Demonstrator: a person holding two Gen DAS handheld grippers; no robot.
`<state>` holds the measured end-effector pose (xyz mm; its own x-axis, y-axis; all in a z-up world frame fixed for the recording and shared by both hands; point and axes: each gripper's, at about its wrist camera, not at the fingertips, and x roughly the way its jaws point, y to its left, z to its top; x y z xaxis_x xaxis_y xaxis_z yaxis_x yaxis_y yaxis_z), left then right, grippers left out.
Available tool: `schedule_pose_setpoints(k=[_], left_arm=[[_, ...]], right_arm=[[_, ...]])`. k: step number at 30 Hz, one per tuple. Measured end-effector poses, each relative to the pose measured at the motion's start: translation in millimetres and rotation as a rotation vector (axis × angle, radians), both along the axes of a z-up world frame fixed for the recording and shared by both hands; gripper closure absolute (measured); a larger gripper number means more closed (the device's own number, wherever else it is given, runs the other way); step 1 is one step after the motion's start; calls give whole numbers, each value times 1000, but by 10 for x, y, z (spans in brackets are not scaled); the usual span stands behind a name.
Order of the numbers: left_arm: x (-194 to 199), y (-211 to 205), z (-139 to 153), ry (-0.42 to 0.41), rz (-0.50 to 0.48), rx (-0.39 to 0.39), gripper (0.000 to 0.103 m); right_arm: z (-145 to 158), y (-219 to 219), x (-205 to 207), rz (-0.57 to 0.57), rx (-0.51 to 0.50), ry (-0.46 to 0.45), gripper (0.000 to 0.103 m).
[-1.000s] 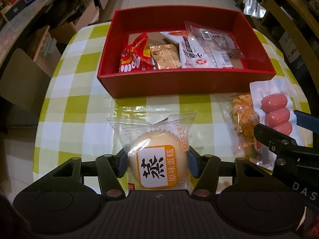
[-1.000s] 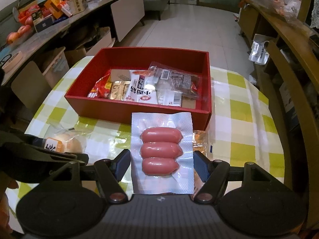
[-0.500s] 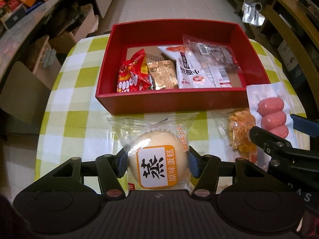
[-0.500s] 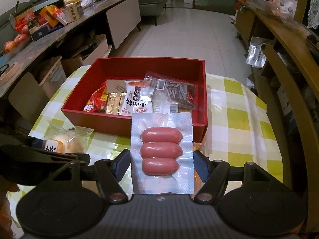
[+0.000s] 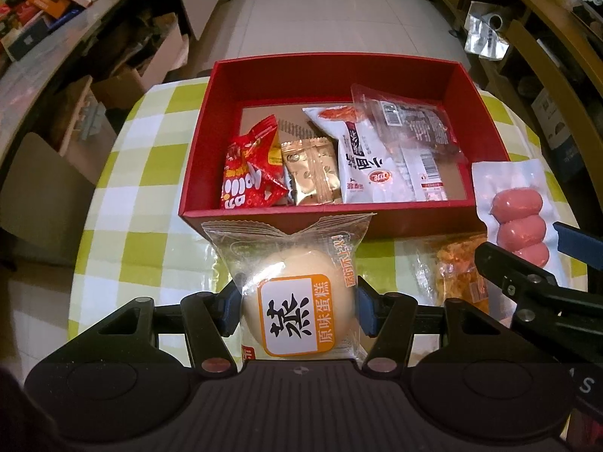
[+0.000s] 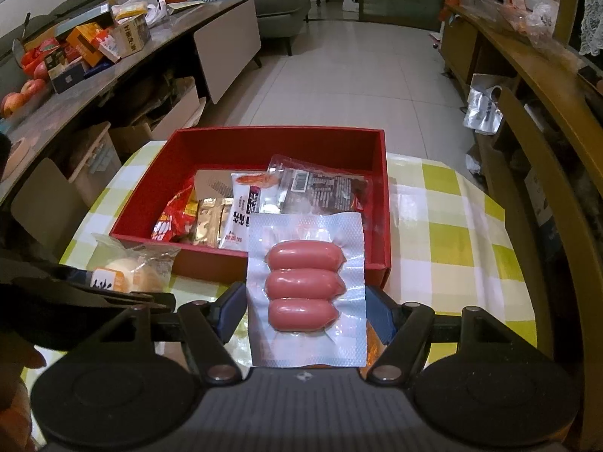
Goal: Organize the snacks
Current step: 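Carry bun and sausage pack into the red box and open both tools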
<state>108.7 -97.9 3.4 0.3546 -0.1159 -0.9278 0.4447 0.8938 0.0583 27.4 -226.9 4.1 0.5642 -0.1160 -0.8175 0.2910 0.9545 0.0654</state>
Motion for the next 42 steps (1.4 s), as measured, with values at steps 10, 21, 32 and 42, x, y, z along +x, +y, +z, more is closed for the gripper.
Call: schedule_pose_setpoints(k=[10,21,32,42], left_arm=[[205,-44,16,6,26,-20,38],[549,-221,54,-8,57,-51,38],[845,-384,-49,-31,95,-49,37],[905,-400,-136,-24,97,-26,26]], right_arm=[[-33,-113,235,-17,9,-4,29],[-120,-295,581,-37,9,-7,29],[-277,-567,884,-79,79,-69,29],[-499,-697,989,-89,127,-37,28]])
